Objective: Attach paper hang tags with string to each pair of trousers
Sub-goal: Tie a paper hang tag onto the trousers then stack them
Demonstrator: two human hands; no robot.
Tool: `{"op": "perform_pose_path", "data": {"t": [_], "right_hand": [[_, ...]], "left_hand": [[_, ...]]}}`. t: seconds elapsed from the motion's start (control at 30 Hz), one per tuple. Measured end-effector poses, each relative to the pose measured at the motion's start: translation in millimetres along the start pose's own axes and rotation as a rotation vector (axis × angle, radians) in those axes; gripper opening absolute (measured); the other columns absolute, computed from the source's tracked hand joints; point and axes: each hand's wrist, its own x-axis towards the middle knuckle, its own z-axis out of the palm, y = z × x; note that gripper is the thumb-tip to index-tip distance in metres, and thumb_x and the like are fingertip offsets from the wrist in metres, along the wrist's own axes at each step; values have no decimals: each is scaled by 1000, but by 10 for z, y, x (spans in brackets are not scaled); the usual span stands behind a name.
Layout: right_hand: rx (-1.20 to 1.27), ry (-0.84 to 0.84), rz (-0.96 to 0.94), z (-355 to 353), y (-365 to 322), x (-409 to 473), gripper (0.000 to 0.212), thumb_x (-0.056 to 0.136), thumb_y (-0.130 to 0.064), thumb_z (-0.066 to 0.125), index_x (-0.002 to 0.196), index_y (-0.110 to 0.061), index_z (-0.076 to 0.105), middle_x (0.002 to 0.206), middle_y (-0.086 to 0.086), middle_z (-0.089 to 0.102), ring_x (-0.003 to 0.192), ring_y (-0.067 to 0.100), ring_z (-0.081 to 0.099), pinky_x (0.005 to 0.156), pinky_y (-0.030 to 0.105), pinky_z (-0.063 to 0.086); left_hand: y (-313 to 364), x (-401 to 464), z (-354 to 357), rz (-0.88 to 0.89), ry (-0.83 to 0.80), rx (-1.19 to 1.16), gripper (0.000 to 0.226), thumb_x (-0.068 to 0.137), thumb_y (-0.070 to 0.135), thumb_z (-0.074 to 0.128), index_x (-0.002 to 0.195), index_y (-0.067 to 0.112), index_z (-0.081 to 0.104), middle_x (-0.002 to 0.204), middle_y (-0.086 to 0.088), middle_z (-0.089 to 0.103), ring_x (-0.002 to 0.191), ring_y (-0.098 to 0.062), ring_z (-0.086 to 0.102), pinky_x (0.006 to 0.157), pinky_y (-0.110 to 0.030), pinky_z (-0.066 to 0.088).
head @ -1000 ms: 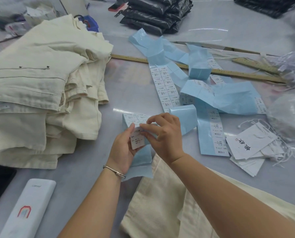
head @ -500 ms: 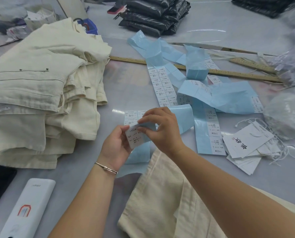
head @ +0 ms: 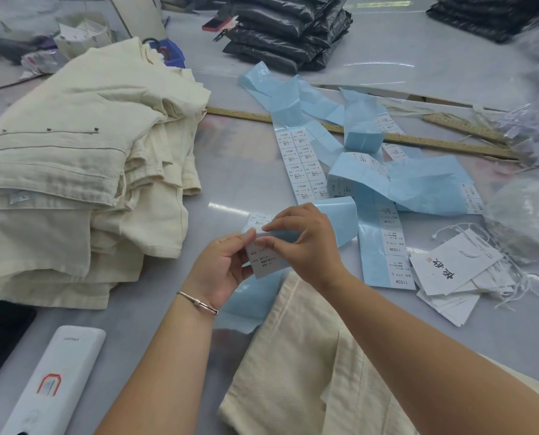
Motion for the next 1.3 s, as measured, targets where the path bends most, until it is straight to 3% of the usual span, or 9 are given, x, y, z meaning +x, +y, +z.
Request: {"op": "perform_pose_path", "data": {"t": [0.13, 0.3, 0.5, 0.7, 0.83, 1.0, 1.1, 1.2, 1.3], "right_hand": [[-5, -3, -25, -19, -2, 23, 14, 70, -23, 85, 80, -16, 79, 81, -4, 71, 83, 17, 57, 79, 41, 46], [-87, 83, -164, -21, 44, 13, 11, 72, -18, 83, 80, -14, 79, 80, -2, 71, 81, 21, 57, 75, 42, 47], [-156, 223, -256, 13, 54, 15, 9, 73, -16, 82, 81, -14, 78, 85, 1, 71, 82, 26, 59, 72, 43, 49], [-194, 318, -153, 55, 11, -14, 24, 70, -19, 84, 91, -14, 74, 114, 6, 63, 104, 27, 55, 89, 40, 46], [-235, 267, -158, 39, 20, 4, 22, 69, -22, 83, 88, -19, 74, 128, 10, 57, 119, 29, 48, 97, 38, 40], [-202, 194, -115, -3, 6, 61, 15, 69, -26, 84, 79, -19, 77, 119, 6, 62, 116, 30, 51, 94, 41, 41], [-140, 134, -54, -32, -12, 72, 13, 69, -24, 85, 75, -16, 77, 115, 5, 63, 114, 27, 50, 94, 43, 41], [-89, 78, 0, -69, -29, 88, 13, 69, -23, 85, 73, -14, 76, 113, 3, 63, 113, 22, 48, 96, 38, 40], [-62, 60, 42, -94, -59, 105, 12, 69, -21, 85, 73, -15, 77, 114, 2, 62, 113, 20, 46, 97, 35, 39]], "left_hand": [[42, 27, 31, 48, 86, 22, 13, 77, 24, 68, 74, 12, 74, 74, -4, 67, 71, -13, 65, 63, -25, 56], [82, 44, 56, 88, 113, 101, 23, 90, 17, 62, 73, 13, 78, 72, -1, 69, 69, -9, 65, 59, -24, 55], [108, 62, 115, -27, 113, -112, 15, 74, 22, 69, 82, 13, 79, 82, -3, 72, 76, -13, 67, 64, -28, 57], [93, 46, 194, -129, 138, -354, 10, 72, 19, 70, 71, 14, 78, 78, -3, 71, 71, -14, 69, 62, -28, 57], [80, 18, 222, -131, 174, -365, 8, 70, 21, 71, 68, 14, 76, 74, -3, 70, 65, -14, 69, 57, -26, 56], [99, -14, 218, -105, 185, -302, 10, 70, 23, 72, 73, 15, 77, 78, -4, 71, 69, -15, 70, 54, -24, 54], [103, -29, 215, -69, 185, -232, 19, 71, 23, 73, 88, 15, 75, 84, -4, 72, 76, -15, 69, 60, -24, 55], [100, -25, 224, 14, 201, -130, 20, 84, 17, 65, 104, 13, 71, 95, -4, 71, 85, -15, 66, 74, -28, 51], [112, -34, 255, 91, 209, -51, 14, 89, 14, 62, 97, 14, 73, 91, -3, 71, 79, -10, 65, 72, -27, 48]]}}
